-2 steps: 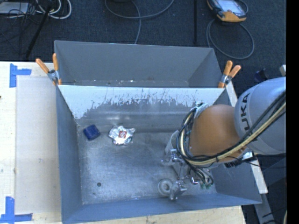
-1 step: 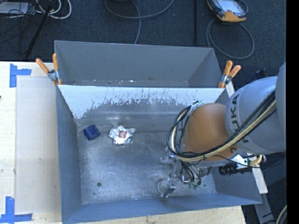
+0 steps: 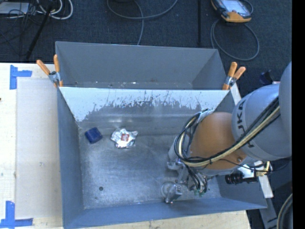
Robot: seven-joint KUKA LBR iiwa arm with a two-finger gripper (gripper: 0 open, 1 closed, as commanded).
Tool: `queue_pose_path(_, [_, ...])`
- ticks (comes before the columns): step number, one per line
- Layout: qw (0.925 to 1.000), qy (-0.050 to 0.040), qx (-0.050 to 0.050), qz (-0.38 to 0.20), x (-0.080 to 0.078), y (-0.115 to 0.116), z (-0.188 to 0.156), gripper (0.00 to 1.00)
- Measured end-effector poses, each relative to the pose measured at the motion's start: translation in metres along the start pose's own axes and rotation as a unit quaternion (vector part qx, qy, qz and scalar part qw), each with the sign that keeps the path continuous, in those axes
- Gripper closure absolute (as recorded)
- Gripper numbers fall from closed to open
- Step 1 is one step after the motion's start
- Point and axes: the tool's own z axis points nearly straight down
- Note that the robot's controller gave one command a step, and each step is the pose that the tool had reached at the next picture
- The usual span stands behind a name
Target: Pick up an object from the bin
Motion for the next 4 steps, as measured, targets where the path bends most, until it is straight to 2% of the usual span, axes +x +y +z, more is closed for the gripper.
queue_pose_path(1, [0.9922,0.0023,0.001,0.125,0.001,-0.004,0.0,0.0])
queue_pose_path(2, [0.9919,-0.0018,0.001,0.127,-0.001,-0.006,-0.002,1.0])
queue_pose_path(3, [0.9919,0.0044,0.004,0.127,-0.002,-0.006,-0.03,1.0])
queue_pose_path(4, [0.9921,0.0039,0.004,0.125,-0.004,-0.005,-0.075,1.0])
